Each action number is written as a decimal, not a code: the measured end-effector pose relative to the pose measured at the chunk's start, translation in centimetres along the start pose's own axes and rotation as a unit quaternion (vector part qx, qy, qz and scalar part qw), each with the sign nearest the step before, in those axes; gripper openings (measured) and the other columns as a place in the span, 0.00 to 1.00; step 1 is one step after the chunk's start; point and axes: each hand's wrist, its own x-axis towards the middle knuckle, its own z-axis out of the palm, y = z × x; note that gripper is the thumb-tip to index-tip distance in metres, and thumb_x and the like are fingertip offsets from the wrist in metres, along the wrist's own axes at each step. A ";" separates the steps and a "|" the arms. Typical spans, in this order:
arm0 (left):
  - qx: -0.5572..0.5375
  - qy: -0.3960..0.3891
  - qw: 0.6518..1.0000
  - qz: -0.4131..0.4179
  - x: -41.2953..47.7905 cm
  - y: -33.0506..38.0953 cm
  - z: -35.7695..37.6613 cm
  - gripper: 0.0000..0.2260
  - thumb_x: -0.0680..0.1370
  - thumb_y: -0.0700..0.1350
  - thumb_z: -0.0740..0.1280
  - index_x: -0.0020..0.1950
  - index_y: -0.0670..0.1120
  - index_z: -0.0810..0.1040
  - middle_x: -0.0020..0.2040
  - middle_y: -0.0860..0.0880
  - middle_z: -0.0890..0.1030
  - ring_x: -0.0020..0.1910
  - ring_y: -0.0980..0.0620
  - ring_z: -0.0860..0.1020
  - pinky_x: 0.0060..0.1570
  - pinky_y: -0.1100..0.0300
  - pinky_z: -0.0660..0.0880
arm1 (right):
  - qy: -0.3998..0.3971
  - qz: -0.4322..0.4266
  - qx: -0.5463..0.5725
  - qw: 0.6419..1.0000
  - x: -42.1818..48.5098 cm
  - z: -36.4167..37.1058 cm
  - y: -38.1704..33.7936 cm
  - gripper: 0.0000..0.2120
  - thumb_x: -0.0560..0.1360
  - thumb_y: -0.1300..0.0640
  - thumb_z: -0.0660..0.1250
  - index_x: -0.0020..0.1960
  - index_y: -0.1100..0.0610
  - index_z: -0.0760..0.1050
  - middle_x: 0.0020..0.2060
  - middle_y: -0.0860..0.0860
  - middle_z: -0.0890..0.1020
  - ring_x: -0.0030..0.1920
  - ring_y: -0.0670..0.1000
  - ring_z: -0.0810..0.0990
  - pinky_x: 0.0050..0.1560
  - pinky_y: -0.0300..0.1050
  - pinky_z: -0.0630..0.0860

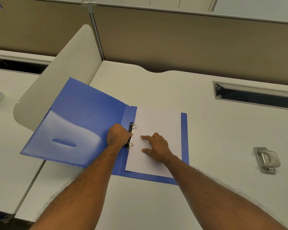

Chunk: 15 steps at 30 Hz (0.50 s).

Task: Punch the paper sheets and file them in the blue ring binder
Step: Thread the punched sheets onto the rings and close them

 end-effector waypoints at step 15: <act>-0.008 0.001 1.000 0.022 0.3 -0.5 -0.2 0.09 0.70 0.45 0.73 0.36 0.41 0.79 0.30 0.48 0.77 0.31 0.48 0.77 0.31 0.55 0.78 | 0.002 -0.003 0.006 1.000 0.0 -0.1 0.1 0.27 0.75 0.45 0.67 0.72 0.44 0.65 0.57 0.51 0.72 0.59 0.52 0.71 0.60 0.45 0.66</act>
